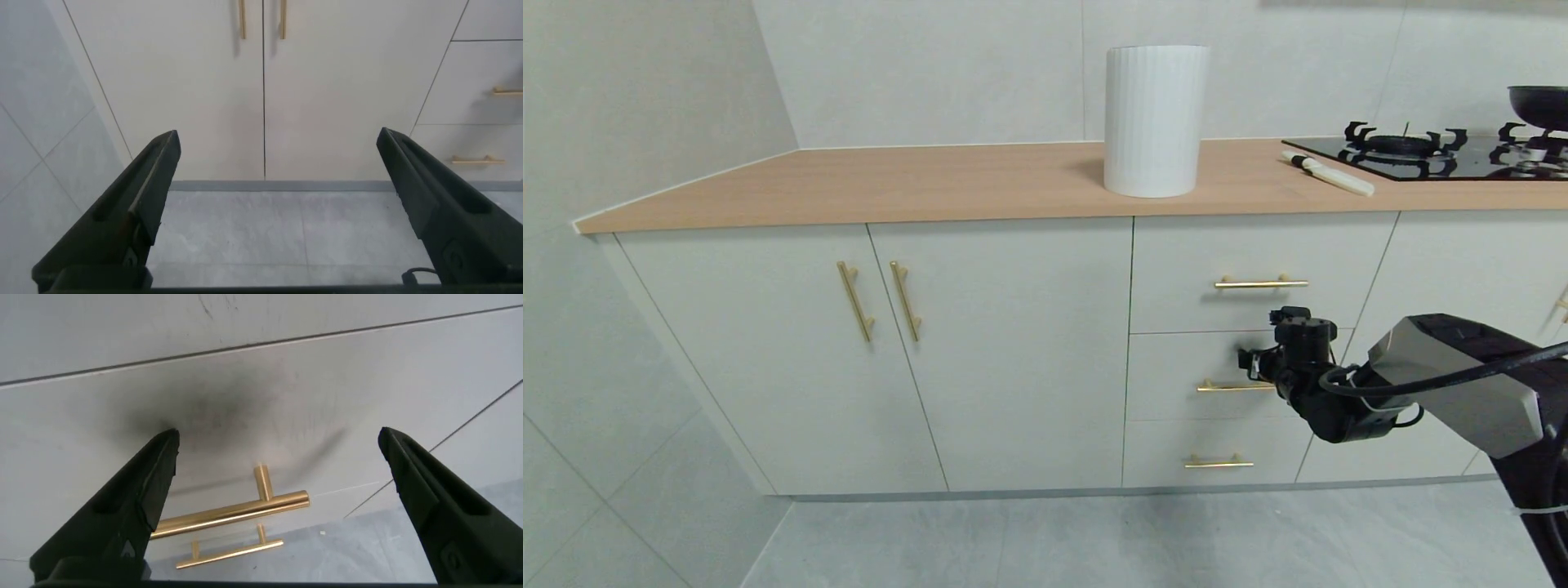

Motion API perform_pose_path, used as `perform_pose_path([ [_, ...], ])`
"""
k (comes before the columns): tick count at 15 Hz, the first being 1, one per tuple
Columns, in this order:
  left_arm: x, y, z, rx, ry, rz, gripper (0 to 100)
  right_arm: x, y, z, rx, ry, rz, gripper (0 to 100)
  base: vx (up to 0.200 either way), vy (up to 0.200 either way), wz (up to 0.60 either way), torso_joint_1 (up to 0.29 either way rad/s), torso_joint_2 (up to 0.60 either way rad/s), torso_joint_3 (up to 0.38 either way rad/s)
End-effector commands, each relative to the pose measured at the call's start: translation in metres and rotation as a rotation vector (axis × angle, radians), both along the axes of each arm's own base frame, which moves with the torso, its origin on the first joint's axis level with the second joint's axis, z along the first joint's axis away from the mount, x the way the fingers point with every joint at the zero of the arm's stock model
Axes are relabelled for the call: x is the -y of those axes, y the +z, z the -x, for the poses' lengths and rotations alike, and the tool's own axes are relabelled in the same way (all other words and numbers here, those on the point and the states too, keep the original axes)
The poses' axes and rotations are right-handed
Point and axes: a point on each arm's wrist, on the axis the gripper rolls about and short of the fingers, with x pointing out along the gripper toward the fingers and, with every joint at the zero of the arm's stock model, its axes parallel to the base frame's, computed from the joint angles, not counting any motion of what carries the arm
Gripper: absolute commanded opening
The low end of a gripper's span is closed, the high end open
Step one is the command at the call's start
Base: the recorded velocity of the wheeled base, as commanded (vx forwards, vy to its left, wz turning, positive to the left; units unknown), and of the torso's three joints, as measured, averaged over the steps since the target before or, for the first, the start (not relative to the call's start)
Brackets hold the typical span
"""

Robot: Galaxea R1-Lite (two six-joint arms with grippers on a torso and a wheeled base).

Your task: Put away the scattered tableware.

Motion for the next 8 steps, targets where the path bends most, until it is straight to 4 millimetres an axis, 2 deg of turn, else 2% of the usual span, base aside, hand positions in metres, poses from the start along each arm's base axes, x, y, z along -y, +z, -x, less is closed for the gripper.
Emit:
perform_pose_path([
  [1, 0.000, 0.000, 0.000, -0.001, 0.000, 0.000, 100, 0.000, 0.001, 0.000, 0.006, -0.002, -0.002, 100, 0.000, 0.000, 0.00, 0.000, 0.00, 0.000],
  [3, 0.000, 0.000, 0.000, -0.001, 0.000, 0.000, 100, 0.001, -0.001, 0.006, -0.017, 0.000, 0.001, 100, 0.000, 0.000, 0.00, 0.000, 0.00, 0.000],
  [5, 0.000, 0.000, 0.000, -0.001, 0.002, 0.000, 100, 0.002, 0.004, 0.021, -0.056, 0.012, 0.004, 100, 0.000, 0.000, 0.00, 0.000, 0.00, 0.000],
  [8, 0.000, 0.000, 0.000, -0.001, 0.000, 0.000, 100, -0.002, 0.025, 0.052, -0.096, 0.064, 0.002, 100, 0.000, 0.000, 0.00, 0.000, 0.00, 0.000],
])
